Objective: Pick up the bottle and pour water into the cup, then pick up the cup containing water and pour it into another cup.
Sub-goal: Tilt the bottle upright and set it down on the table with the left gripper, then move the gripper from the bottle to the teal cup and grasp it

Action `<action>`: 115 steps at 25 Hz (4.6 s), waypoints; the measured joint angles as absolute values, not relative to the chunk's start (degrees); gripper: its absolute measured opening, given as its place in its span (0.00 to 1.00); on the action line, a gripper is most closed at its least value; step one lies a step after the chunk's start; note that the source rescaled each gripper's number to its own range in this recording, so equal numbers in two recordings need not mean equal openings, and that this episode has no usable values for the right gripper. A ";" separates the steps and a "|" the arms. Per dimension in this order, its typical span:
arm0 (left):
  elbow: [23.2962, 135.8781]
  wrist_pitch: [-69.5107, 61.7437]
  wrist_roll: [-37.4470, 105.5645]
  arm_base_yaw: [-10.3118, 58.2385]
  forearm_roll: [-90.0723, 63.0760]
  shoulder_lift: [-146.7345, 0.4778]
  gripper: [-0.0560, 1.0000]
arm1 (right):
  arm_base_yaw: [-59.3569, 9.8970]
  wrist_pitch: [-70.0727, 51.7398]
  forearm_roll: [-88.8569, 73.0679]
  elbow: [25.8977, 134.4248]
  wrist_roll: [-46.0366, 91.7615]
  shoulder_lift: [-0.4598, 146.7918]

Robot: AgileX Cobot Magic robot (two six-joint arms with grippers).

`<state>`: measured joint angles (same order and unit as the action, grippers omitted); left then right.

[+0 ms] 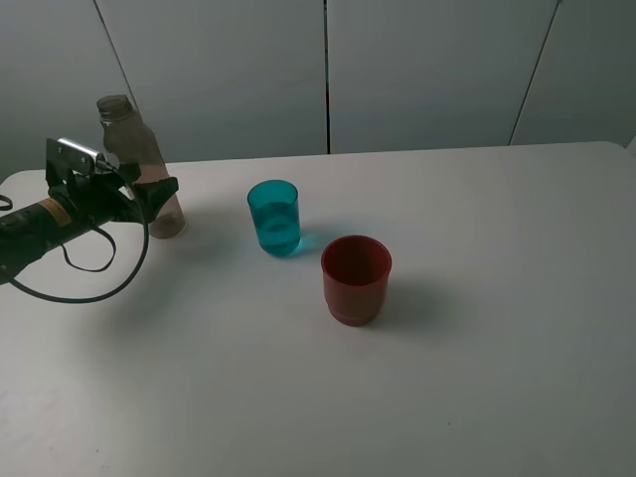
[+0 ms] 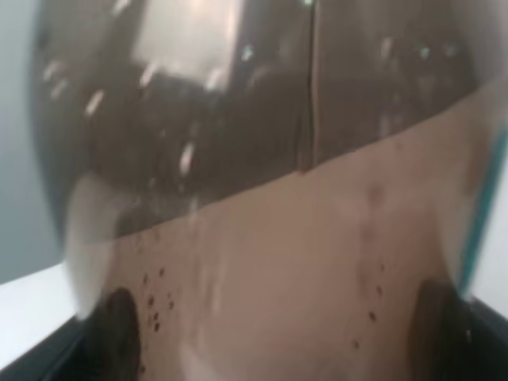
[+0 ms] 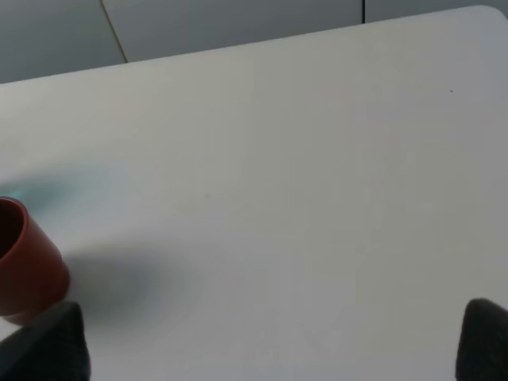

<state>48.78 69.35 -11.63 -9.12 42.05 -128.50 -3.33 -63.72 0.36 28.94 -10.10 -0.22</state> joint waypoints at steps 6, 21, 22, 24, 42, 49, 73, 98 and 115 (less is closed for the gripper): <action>48.78 69.10 -11.39 -9.12 41.94 -123.37 0.97 | -3.33 -63.72 0.36 28.94 -10.10 -0.22; 48.67 64.29 -28.36 -6.46 44.59 -101.57 0.98 | -3.33 -63.72 0.36 28.94 -10.10 -0.22; 48.67 62.97 -30.72 -5.42 44.99 -99.99 0.98 | -3.33 -63.72 0.36 28.94 -10.10 -0.22; 48.67 58.54 -33.75 -3.24 46.43 -97.42 0.98 | -3.33 -63.72 0.36 28.94 -10.10 -0.22; 42.64 43.82 -31.75 13.88 41.96 -101.80 0.98 | -3.33 -63.72 0.36 28.94 -10.82 -0.22; 40.58 47.88 -30.96 14.10 42.59 -110.18 0.98 | -3.33 -63.72 0.36 28.94 -10.91 -0.22; 40.27 63.67 -6.86 14.23 35.50 -128.46 0.99 | -3.33 -63.72 0.36 28.94 -10.91 -0.22; 50.08 62.65 -10.31 14.73 39.68 -129.23 0.99 | -3.33 -63.72 0.36 28.94 -10.91 -0.22; 57.28 61.34 -12.89 16.45 37.25 -135.73 0.99 | -3.33 -63.72 0.36 28.94 -10.91 -0.22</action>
